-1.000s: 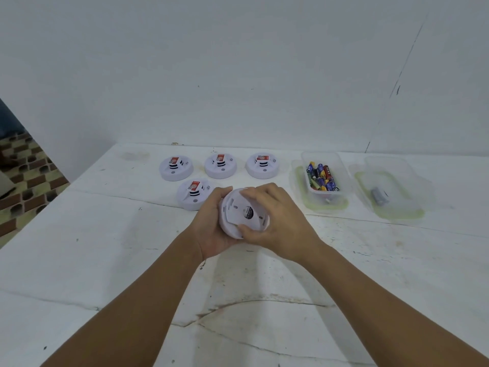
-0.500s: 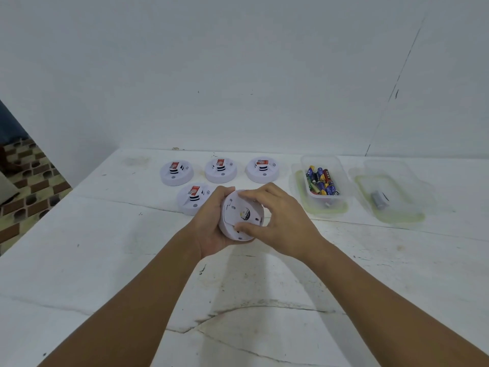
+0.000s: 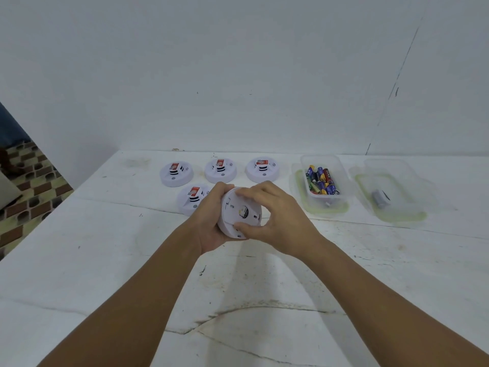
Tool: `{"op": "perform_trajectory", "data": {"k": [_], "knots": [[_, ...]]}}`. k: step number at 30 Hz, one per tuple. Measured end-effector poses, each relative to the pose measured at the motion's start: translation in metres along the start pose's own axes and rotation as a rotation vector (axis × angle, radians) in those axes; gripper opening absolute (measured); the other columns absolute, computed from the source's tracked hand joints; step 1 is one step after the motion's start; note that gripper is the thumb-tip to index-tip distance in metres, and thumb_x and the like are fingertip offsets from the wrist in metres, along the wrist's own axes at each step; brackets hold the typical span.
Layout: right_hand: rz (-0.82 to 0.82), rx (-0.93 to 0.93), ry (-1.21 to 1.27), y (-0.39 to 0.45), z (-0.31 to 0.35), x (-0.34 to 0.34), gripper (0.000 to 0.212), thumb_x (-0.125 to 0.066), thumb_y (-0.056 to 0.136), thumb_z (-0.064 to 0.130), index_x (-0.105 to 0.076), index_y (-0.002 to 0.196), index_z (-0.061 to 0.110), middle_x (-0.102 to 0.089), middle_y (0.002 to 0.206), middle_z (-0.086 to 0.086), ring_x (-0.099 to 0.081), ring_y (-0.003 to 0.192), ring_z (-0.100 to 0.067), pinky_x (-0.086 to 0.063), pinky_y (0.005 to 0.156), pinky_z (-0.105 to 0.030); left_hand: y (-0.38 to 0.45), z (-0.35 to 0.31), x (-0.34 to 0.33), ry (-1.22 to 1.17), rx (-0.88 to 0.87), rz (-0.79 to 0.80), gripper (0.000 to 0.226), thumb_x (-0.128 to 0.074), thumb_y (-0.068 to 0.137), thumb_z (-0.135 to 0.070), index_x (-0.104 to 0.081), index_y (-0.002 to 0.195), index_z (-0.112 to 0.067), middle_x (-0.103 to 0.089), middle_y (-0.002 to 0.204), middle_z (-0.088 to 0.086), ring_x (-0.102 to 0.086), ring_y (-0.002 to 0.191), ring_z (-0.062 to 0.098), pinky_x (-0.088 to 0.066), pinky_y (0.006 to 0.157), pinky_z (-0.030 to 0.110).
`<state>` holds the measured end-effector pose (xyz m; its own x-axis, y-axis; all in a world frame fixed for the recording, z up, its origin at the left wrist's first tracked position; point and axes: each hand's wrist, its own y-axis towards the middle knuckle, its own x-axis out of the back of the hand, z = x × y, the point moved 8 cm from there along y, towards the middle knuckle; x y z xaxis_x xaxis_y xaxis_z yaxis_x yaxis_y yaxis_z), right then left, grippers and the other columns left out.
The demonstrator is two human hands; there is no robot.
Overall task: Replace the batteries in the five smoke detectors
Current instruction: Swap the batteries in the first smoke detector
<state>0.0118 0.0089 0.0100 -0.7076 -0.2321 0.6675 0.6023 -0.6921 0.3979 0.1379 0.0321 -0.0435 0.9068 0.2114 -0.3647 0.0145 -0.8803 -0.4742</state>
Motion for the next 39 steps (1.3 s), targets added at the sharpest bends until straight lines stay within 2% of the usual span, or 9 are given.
{"op": "perform_trajectory", "data": {"k": [10,15,20,23,27,29,32,35,39], "knots": [[-0.077,-0.106,0.014,-0.001,-0.006,0.0,0.072,-0.068,0.067,0.069,-0.062,0.13,0.036,-0.063,0.113,0.015,-0.064,0.102,-0.005,-0.059,0.088,-0.035,-0.002,-0.009,0.001,0.124,-0.031,-0.054,0.039,-0.045,0.101,-0.042,-0.075,0.098,-0.017,-0.077,0.108,0.013,-0.071,0.097,0.031,-0.054,0.09,0.052],[-0.087,-0.084,0.103,0.0,-0.01,0.001,0.066,-0.078,0.076,0.055,-0.064,0.136,0.031,-0.062,0.122,0.014,-0.06,0.113,-0.002,-0.054,0.096,-0.028,-0.002,-0.011,-0.002,0.04,-0.048,-0.06,0.04,-0.049,0.1,-0.044,-0.076,0.101,-0.015,-0.075,0.111,0.014,-0.069,0.103,0.032,-0.054,0.095,0.056],[-0.134,-0.123,0.159,-0.004,-0.014,0.006,0.057,-0.081,0.087,0.044,-0.062,0.14,0.035,-0.057,0.135,0.017,-0.05,0.128,0.001,-0.038,0.106,-0.016,-0.001,-0.013,-0.006,-0.068,-0.082,-0.066,0.037,-0.056,0.099,-0.047,-0.077,0.109,-0.018,-0.075,0.11,0.013,-0.068,0.103,0.031,-0.059,0.084,0.048],[-0.152,-0.215,0.245,-0.01,-0.019,0.008,0.049,-0.075,0.093,0.046,-0.059,0.138,0.041,-0.055,0.134,0.019,-0.051,0.126,0.004,-0.042,0.107,-0.02,-0.002,-0.015,-0.008,-0.064,-0.136,-0.08,0.035,-0.058,0.101,-0.045,-0.071,0.122,-0.02,-0.074,0.111,0.01,-0.067,0.103,0.027,-0.059,0.089,0.047],[0.007,-0.344,0.528,-0.017,-0.019,-0.006,0.05,-0.065,0.097,0.052,-0.052,0.144,0.04,-0.064,0.13,0.015,-0.069,0.109,-0.002,-0.054,0.104,-0.036,0.005,-0.014,-0.016,0.137,-0.251,-0.074,0.063,-0.066,0.095,-0.055,-0.048,0.149,-0.028,-0.062,0.141,0.003,-0.065,0.124,0.024,-0.054,0.105,0.049],[-0.011,-0.377,0.588,-0.02,-0.023,-0.011,0.047,-0.066,0.098,0.051,-0.052,0.142,0.042,-0.071,0.121,0.012,-0.074,0.104,-0.009,-0.056,0.102,-0.045,0.003,-0.012,-0.024,0.161,-0.273,-0.086,0.051,-0.057,0.101,-0.053,-0.054,0.144,-0.024,-0.069,0.129,0.001,-0.07,0.113,0.017,-0.059,0.093,0.036],[-0.125,-0.43,0.657,-0.027,-0.04,-0.008,0.034,-0.065,0.101,0.044,-0.059,0.135,0.041,-0.074,0.116,0.005,-0.074,0.108,-0.018,-0.058,0.1,-0.048,0.002,-0.011,-0.023,0.118,-0.277,-0.131,0.034,-0.051,0.105,-0.042,-0.073,0.111,-0.017,-0.078,0.096,0.002,-0.072,0.085,0.011,-0.057,0.079,0.029],[-0.183,-0.539,0.849,-0.034,-0.057,-0.007,0.028,-0.053,0.109,0.026,-0.061,0.136,0.025,-0.077,0.116,0.002,-0.074,0.109,-0.017,-0.062,0.09,-0.035,0.004,-0.009,-0.005,0.123,-0.296,-0.226,0.029,-0.055,0.104,-0.037,-0.073,0.11,-0.014,-0.078,0.109,0.012,-0.071,0.101,0.021,-0.055,0.095,0.036],[-0.219,-0.694,1.082,-0.046,-0.075,-0.016,0.028,-0.045,0.11,0.014,-0.064,0.129,0.022,-0.079,0.114,-0.003,-0.075,0.105,-0.023,-0.063,0.083,-0.037,0.011,0.003,0.003,0.317,-0.266,-0.214,0.022,-0.053,0.105,-0.026,-0.068,0.12,-0.019,-0.074,0.118,0.007,-0.068,0.105,0.022,-0.057,0.091,0.035]]}}
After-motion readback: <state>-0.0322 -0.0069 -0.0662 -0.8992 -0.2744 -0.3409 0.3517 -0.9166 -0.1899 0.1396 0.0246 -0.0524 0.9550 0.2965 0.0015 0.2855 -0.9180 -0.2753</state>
